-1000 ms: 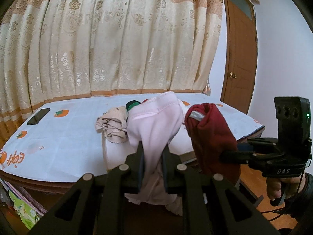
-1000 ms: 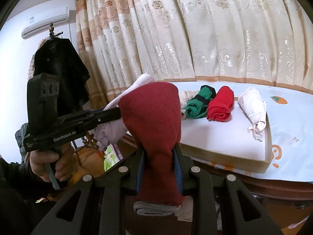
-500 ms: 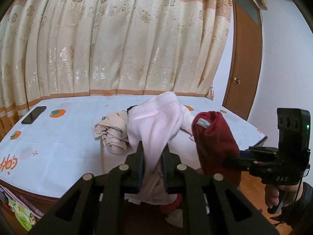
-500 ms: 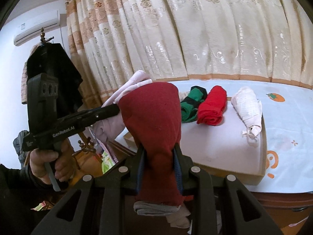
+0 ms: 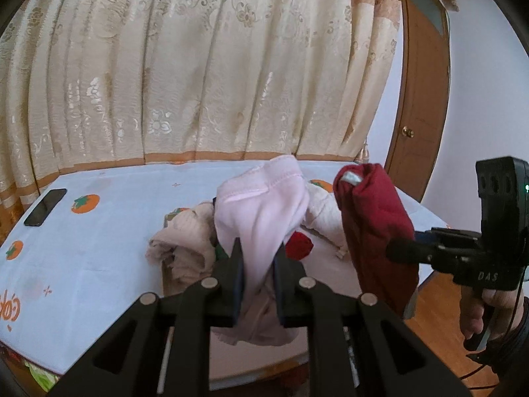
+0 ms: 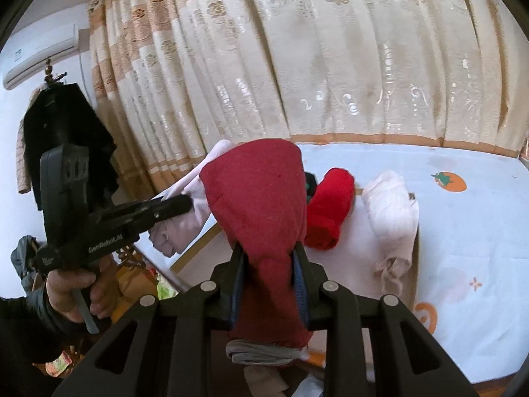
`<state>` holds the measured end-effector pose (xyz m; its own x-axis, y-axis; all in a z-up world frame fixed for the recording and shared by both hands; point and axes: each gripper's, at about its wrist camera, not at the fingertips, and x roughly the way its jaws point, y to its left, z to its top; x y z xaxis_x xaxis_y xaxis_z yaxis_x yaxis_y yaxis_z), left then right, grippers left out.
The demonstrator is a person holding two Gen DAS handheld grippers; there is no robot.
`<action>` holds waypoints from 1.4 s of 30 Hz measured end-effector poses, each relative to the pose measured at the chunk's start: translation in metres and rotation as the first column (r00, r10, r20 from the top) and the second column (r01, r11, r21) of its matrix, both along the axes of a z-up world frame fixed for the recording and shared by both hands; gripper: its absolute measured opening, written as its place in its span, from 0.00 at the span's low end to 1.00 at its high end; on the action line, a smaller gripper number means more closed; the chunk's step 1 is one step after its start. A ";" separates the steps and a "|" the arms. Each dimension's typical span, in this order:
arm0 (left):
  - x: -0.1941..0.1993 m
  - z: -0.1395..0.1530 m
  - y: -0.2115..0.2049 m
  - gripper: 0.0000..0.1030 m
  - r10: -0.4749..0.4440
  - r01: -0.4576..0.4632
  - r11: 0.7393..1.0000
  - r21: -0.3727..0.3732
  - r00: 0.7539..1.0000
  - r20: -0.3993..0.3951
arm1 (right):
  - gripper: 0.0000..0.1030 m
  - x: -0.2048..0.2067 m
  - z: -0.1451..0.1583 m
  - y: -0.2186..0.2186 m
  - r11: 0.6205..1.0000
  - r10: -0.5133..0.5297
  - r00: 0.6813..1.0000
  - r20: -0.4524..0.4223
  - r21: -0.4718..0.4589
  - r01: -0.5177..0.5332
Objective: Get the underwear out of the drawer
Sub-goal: 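Lower pale pink garment into tray with left gripper while right gripper opens on red sock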
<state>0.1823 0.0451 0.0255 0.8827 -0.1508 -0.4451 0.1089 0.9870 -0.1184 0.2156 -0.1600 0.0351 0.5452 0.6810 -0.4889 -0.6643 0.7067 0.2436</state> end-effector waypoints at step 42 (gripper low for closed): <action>0.176 -0.051 -0.006 0.14 0.033 -0.073 0.988 -0.139 0.962 -0.272 | 0.28 0.181 -0.043 0.034 0.961 -0.234 0.958 -0.167 -0.189 0.202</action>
